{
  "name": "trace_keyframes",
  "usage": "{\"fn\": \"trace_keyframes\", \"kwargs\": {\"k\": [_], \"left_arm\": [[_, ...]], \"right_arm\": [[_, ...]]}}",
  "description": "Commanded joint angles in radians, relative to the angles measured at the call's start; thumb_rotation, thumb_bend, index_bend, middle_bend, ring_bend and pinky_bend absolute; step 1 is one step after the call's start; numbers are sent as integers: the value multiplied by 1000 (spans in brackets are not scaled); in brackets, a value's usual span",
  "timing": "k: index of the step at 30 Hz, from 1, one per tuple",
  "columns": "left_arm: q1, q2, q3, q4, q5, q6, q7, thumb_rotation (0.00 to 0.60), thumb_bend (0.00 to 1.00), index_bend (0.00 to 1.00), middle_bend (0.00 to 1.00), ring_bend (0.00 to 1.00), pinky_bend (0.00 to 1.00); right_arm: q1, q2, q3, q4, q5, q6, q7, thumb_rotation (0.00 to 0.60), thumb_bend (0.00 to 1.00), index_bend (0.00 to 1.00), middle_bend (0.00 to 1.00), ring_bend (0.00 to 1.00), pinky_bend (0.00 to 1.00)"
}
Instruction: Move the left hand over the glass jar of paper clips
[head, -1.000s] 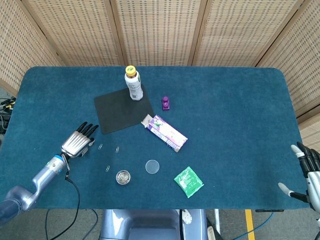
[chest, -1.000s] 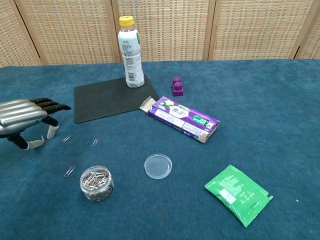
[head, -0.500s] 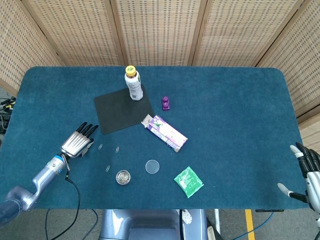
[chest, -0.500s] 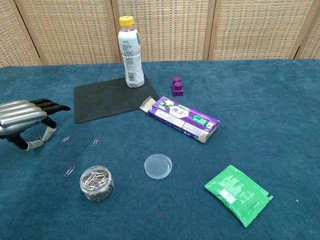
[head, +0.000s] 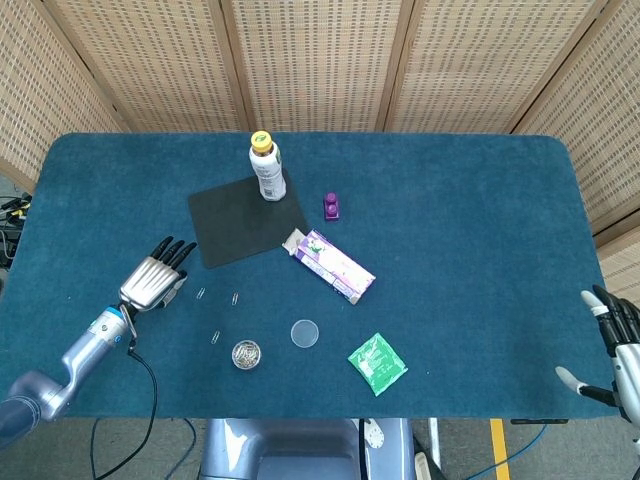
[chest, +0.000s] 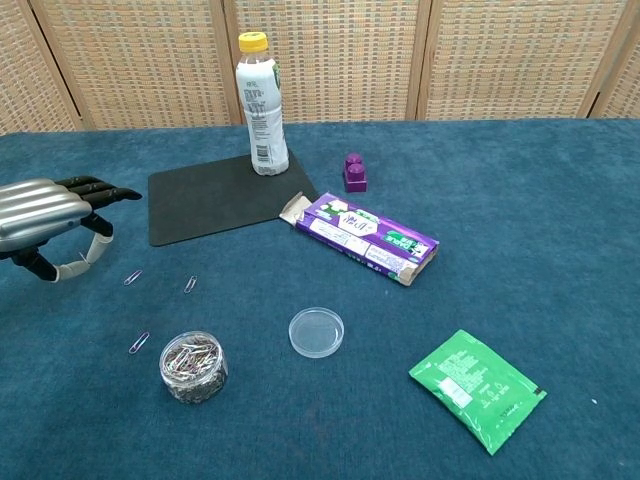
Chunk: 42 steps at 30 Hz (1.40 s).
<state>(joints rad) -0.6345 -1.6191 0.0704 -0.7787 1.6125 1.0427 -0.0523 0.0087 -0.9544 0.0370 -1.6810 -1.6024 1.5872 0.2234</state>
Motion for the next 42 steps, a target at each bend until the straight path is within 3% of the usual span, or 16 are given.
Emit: {"fn": "trace_keyframes", "kwargs": {"k": [1, 6, 12, 14, 18, 29, 42], "left_arm": [[-3, 26, -10, -47, 1, 22, 12, 600, 442, 708, 0, 0, 0], [-3, 57, -16, -132, 15, 66, 13, 600, 442, 708, 0, 0, 0], [-2, 127, -3, -371, 101, 184, 38, 600, 443, 708, 0, 0, 0], [-3, 130, 29, -471, 185, 242, 56, 600, 443, 708, 0, 0, 0], [7, 111, 64, -560, 230, 249, 76, 600, 443, 708, 0, 0, 0], [26, 65, 71, -589, 213, 207, 113, 600, 443, 708, 0, 0, 0], [35, 22, 59, -503, 143, 145, 36, 600, 442, 708, 0, 0, 0]], "right_arm": [[-1, 1, 0, 1, -1, 2, 3, 600, 0, 6, 0, 0, 0], [-2, 3, 0, 3, -1, 4, 9, 600, 0, 6, 0, 0, 0], [-2, 3, -1, 4, -3, 6, 12, 600, 0, 6, 0, 0, 0], [-3, 4, -1, 4, -4, 7, 12, 600, 0, 6, 0, 0, 0], [-4, 4, -1, 4, -6, 10, 14, 600, 0, 6, 0, 0, 0], [-4, 4, -1, 10, -5, 9, 23, 600, 0, 6, 0, 0, 0], [-3, 2, -4, 7, -9, 7, 12, 600, 0, 6, 0, 0, 0]]}}
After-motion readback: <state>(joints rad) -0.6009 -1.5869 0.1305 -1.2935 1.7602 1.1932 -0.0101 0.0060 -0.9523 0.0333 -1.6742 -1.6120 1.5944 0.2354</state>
